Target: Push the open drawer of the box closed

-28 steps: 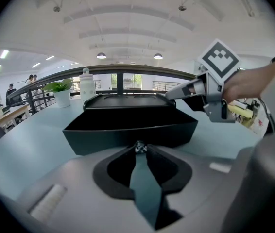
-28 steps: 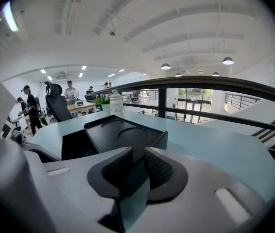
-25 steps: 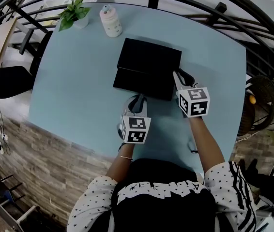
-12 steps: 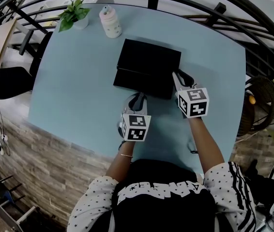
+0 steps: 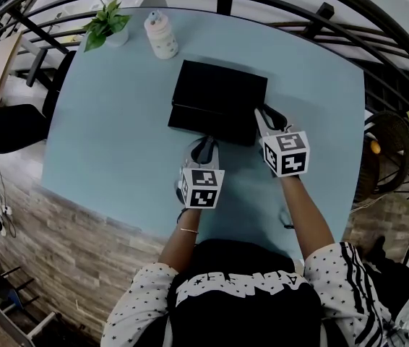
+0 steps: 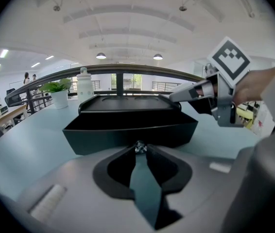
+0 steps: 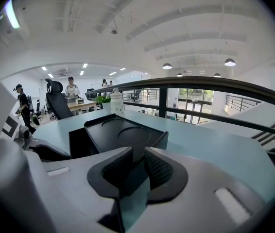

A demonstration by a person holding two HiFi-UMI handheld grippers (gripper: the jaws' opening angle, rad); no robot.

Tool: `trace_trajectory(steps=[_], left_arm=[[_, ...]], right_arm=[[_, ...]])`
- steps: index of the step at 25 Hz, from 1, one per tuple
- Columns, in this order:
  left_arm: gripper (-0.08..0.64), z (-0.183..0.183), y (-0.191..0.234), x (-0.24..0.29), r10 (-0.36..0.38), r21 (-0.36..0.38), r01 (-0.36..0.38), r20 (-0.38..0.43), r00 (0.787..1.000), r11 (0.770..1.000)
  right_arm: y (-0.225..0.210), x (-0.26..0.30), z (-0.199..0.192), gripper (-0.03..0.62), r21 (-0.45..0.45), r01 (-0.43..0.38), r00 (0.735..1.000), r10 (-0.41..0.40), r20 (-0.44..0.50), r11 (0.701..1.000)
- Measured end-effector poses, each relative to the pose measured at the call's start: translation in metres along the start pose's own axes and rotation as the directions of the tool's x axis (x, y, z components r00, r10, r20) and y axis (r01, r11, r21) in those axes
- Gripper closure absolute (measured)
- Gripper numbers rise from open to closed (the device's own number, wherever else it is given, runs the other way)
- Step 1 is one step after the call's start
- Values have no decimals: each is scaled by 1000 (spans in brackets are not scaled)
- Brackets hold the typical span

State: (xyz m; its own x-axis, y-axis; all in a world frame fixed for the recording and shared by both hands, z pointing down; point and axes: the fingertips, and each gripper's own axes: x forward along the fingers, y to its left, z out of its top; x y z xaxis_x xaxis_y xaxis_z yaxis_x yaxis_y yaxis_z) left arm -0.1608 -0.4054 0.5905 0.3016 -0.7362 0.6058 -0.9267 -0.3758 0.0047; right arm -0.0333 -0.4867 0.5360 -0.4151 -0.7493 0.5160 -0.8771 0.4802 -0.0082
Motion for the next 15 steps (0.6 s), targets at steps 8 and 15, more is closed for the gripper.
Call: trace_trajectory(steps=[8, 15], left_arm=[[560, 4, 1, 6, -1, 1, 1, 7, 1000, 1000], [560, 8, 2, 10, -3, 3, 3, 8, 1000, 1000]], right_arm=[[0, 0, -1, 532, 17, -8, 1000, 8, -1, 1000], [-2, 0, 0, 532, 35, -17, 1000, 17, -4, 999]])
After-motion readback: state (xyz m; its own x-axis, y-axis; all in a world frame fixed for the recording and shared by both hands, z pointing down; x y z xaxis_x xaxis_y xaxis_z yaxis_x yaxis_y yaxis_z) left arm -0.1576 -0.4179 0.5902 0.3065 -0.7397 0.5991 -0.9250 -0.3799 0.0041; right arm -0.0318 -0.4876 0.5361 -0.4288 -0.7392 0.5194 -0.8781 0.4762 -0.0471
